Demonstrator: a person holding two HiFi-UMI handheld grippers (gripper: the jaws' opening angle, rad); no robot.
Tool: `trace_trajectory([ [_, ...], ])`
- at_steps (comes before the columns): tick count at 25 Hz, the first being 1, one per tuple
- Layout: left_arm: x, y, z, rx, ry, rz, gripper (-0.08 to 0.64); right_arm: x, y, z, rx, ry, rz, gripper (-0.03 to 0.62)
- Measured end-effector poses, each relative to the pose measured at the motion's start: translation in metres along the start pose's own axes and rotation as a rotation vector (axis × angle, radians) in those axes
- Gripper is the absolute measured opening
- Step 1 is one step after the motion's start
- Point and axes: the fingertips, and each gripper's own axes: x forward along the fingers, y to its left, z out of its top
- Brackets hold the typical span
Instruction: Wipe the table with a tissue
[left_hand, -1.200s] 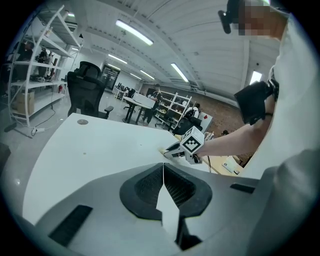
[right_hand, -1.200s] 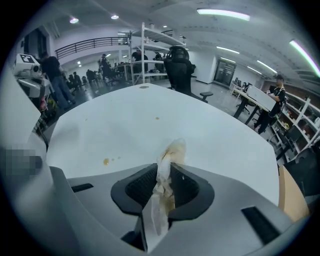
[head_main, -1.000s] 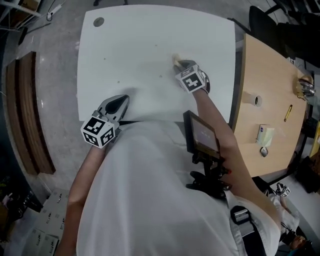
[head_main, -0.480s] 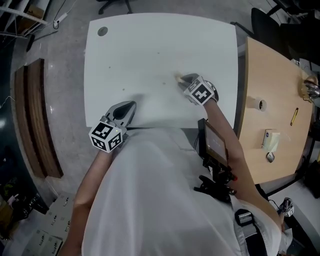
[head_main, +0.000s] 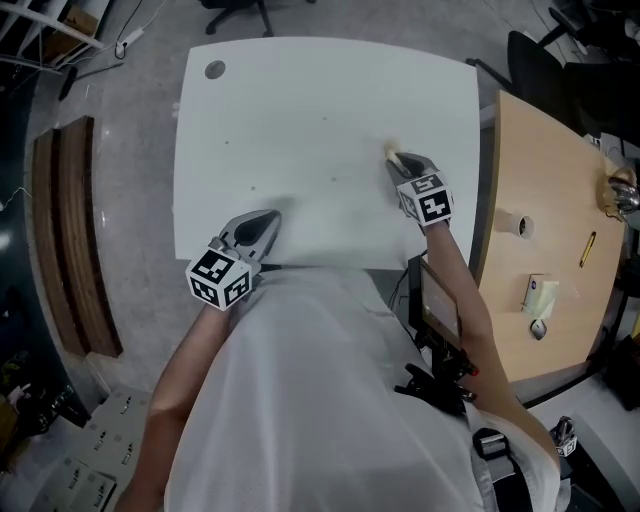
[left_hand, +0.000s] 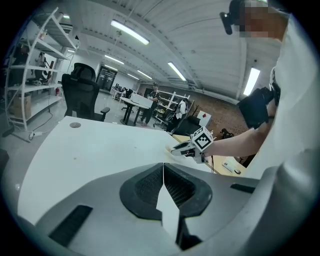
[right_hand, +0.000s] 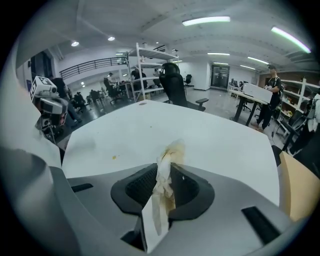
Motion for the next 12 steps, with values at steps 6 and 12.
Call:
trace_trajectory([
  [6, -0.006, 0.009, 0.000, -0.009, -0.002, -0.008, 0.008, 0.025, 0.009, 0.018, 0.011, 0.011, -0.003, 0.084],
  [12, -0.028, 0.032, -0.001, -0.026, -0.022, 0.027, 0.008, 0.054, 0.023, 0.050, -0.018, -0.001, 0.011, 0.084],
])
